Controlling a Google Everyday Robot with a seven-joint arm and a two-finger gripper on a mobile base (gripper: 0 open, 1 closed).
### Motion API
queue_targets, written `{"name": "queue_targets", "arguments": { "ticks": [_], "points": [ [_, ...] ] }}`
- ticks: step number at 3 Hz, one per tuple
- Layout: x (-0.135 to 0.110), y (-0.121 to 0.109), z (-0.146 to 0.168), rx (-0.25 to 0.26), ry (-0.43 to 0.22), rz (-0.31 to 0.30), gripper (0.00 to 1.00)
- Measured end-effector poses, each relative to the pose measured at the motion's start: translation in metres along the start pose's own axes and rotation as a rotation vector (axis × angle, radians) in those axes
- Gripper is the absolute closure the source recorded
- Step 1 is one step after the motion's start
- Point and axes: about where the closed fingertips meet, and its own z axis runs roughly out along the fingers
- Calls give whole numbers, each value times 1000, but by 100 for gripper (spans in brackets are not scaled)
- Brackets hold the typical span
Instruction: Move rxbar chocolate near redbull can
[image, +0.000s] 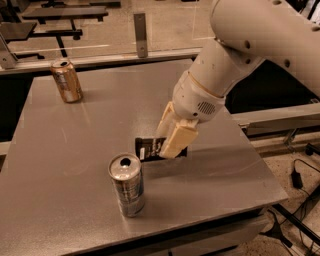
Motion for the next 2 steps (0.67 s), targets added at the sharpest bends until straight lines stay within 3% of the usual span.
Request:
{"name": "queue_targets", "arguments": {
  "ticks": [1, 2],
  "points": [
    [1, 18, 8, -38, -4, -19, 100],
    [1, 35, 14, -62, -2, -29, 82]
  ]
}}
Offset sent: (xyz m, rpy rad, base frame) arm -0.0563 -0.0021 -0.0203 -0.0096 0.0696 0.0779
